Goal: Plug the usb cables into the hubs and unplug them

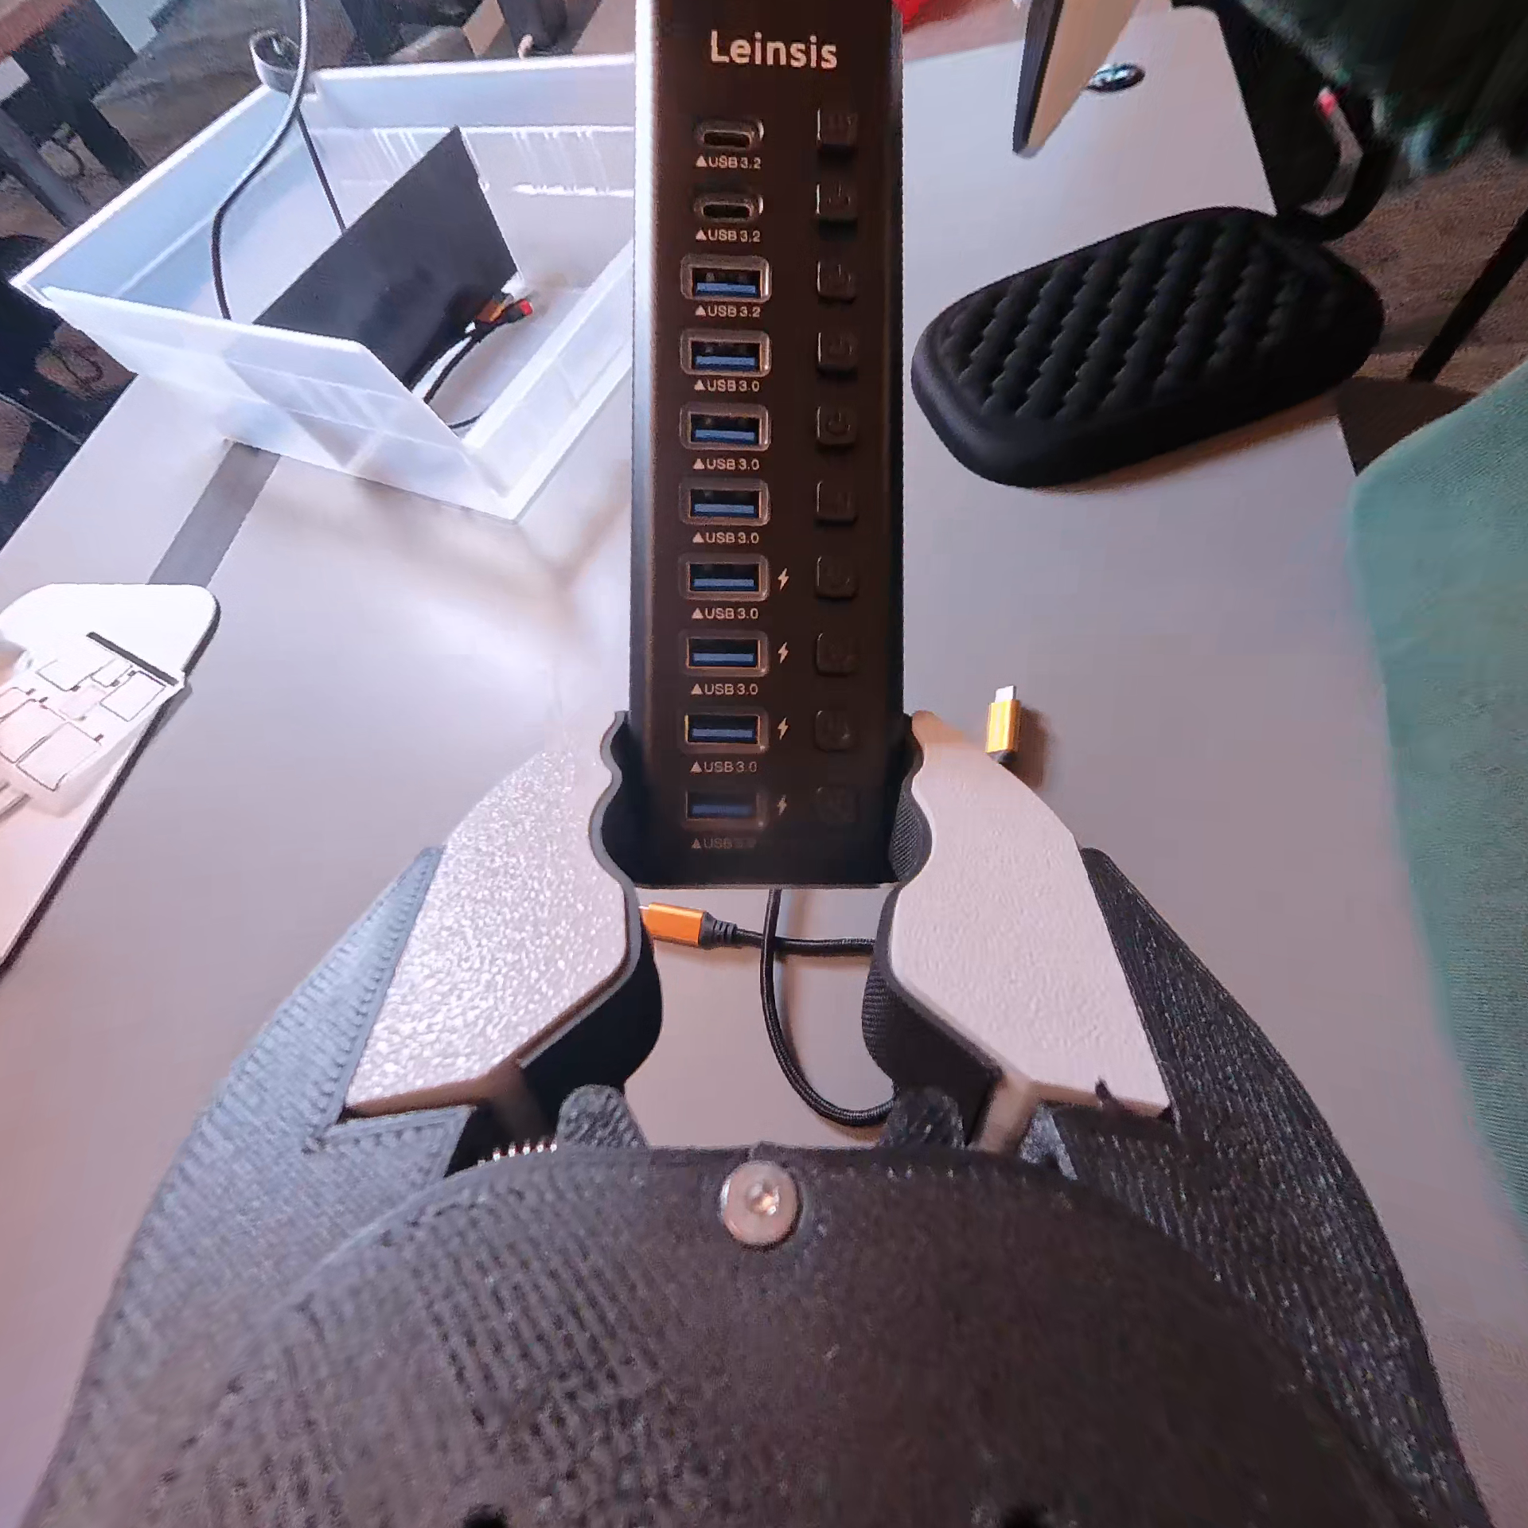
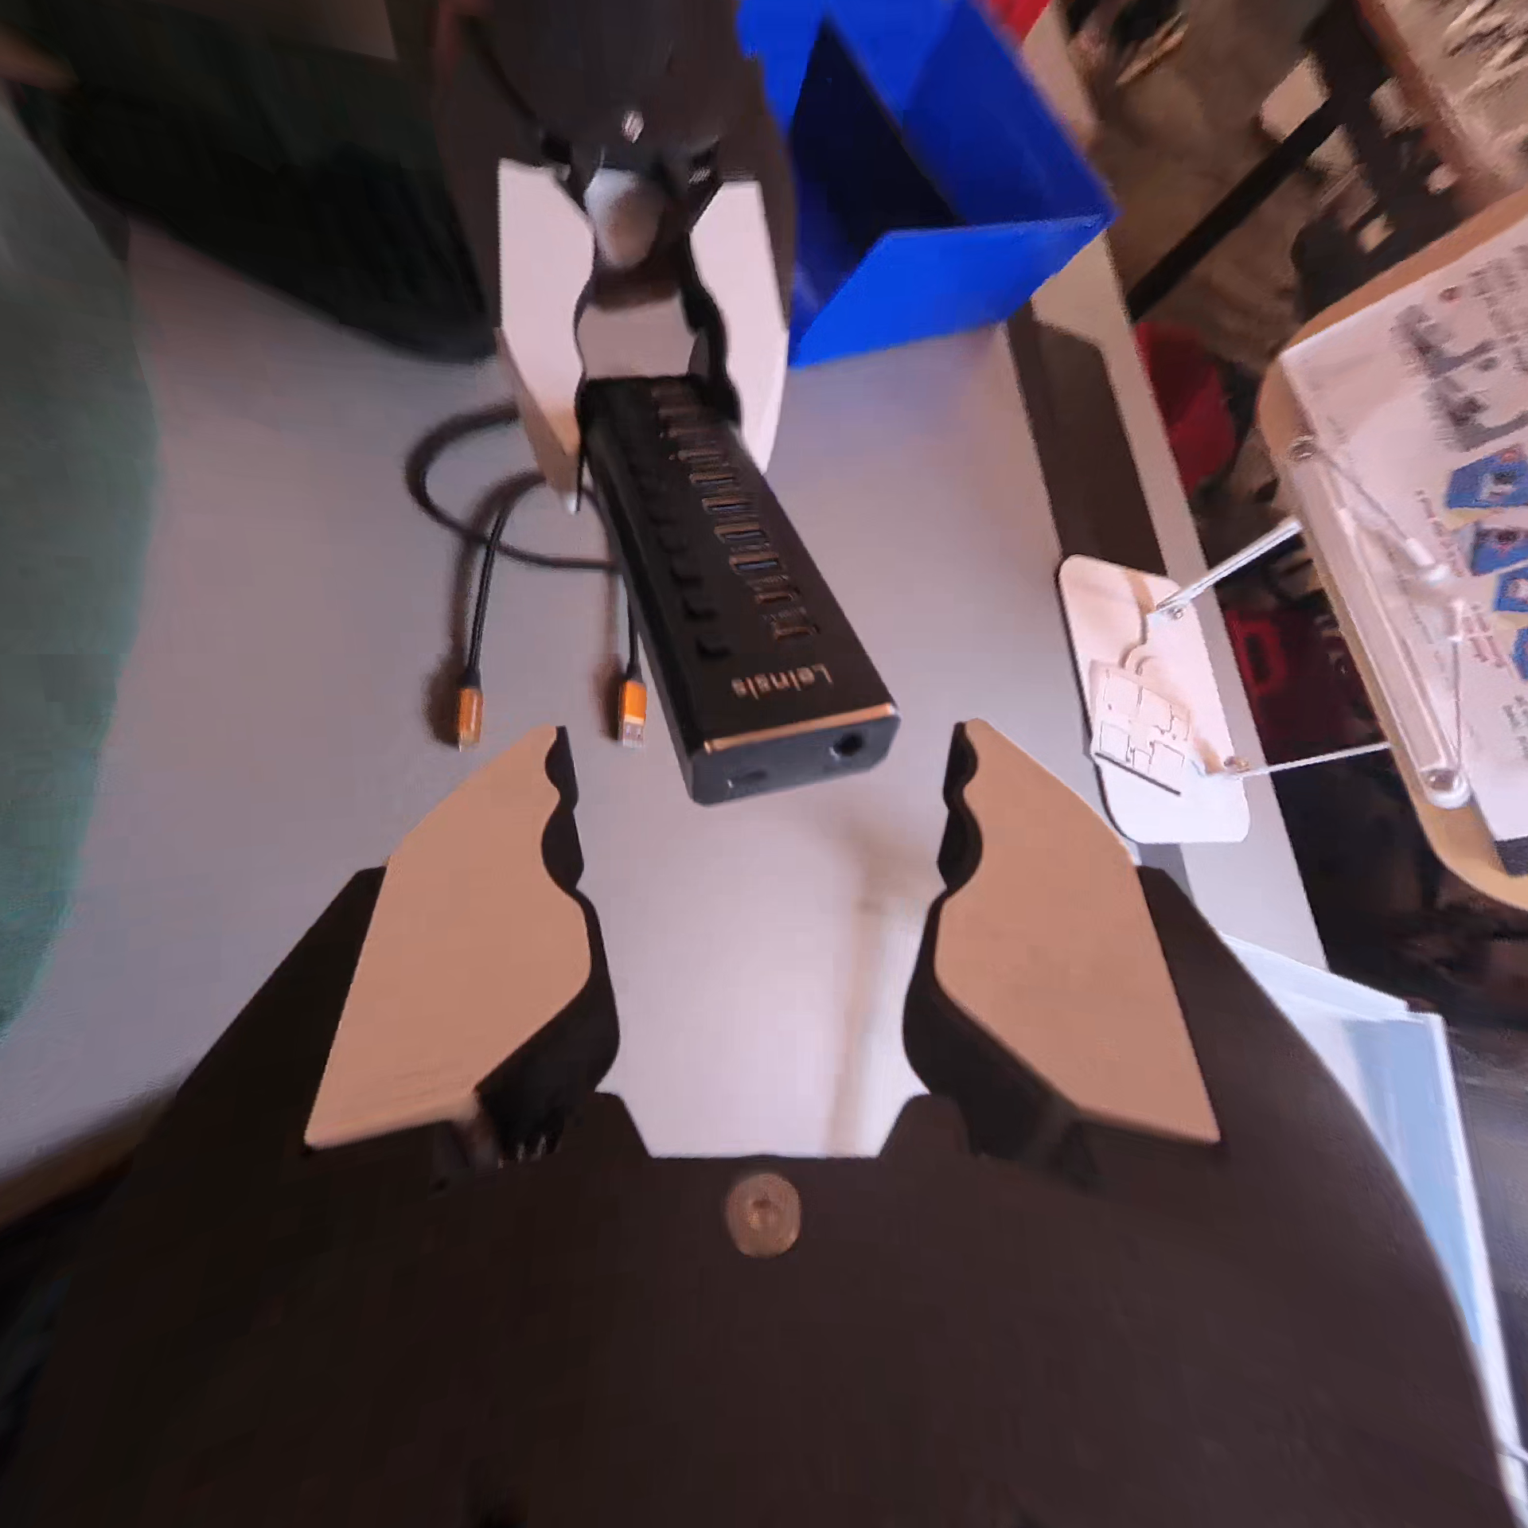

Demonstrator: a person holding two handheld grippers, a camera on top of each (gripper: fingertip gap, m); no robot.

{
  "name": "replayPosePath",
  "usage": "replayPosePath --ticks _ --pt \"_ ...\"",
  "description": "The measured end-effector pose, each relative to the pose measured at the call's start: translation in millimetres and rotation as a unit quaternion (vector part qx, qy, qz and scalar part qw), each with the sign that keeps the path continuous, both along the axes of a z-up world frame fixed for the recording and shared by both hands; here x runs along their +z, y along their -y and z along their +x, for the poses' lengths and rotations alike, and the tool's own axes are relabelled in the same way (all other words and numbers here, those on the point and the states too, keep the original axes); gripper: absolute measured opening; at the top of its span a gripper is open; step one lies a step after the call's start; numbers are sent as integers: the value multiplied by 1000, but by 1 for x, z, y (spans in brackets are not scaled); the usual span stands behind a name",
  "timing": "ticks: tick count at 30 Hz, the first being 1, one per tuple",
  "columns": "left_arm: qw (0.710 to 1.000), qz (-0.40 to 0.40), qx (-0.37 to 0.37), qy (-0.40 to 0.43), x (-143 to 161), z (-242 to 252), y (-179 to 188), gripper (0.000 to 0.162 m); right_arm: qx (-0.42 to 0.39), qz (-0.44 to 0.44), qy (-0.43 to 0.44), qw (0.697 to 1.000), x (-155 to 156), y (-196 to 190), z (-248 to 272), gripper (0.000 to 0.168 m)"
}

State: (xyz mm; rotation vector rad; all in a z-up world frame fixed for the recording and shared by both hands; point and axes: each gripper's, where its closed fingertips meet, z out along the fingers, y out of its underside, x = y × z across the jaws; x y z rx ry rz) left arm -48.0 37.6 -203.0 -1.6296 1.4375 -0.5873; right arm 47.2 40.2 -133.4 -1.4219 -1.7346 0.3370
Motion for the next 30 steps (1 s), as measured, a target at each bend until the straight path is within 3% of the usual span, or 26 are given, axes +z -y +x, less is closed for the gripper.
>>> replayPosePath --ticks 8,14,22,25,30 --pt "998 27 10 -57 -20 5 -1 61 44 18 223 974 -62 -14 -31 76" --pt "997 32 24 -68 -28 -3 -6 61 61 18 269 961 -92 -17 -47 65" --pt "994 66 52 77 23 -13 -19 65 -1 -29 180 983 -77 -41 -20 63" --pt "985 44 63 154 44 -27 -22 54 -84 -28 131 987 -49 -85 22 64" --pt "976 34 78 199 41 -42 -24 21 -248 18 112 962 -6 -190 123 64"
